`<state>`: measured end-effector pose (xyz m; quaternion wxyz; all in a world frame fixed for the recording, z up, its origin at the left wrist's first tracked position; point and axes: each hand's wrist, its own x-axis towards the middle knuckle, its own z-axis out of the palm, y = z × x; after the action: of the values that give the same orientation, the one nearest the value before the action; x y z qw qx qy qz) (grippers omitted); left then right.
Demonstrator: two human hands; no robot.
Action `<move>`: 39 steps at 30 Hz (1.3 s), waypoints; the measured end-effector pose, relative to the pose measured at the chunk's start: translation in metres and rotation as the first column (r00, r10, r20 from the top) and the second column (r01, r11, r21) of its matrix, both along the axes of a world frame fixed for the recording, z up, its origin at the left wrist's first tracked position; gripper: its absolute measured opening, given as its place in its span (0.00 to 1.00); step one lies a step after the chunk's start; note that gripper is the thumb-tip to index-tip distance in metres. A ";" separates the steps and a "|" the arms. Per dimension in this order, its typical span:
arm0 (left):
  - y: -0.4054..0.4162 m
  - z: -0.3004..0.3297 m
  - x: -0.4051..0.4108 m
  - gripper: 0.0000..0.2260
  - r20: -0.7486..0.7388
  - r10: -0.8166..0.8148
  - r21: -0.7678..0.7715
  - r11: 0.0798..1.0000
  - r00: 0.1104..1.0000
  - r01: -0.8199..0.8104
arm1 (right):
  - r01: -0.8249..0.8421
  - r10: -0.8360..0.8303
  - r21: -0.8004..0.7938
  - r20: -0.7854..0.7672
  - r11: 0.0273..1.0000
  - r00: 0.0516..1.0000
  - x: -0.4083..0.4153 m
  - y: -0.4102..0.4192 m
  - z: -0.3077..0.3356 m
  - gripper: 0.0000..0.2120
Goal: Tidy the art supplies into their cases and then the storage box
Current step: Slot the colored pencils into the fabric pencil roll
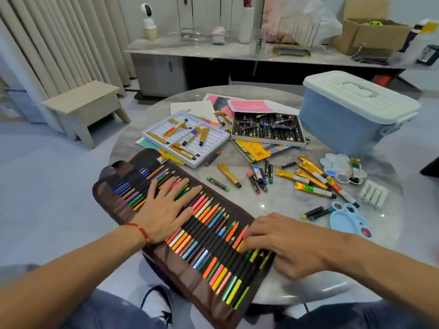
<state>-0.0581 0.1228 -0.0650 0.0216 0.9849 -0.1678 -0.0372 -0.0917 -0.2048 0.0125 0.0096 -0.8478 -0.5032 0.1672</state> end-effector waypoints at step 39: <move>-0.016 0.098 -0.080 0.23 -0.398 -0.002 -0.104 0.994 0.918 -0.042 | 0.092 -0.079 0.028 -0.306 0.995 0.949 0.038 0.116 0.005 0.25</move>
<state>-0.1385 0.1066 0.0328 0.1099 0.9558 -0.1517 -0.2265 -0.0540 -0.0885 0.0180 0.1118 -0.8324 -0.4620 0.2848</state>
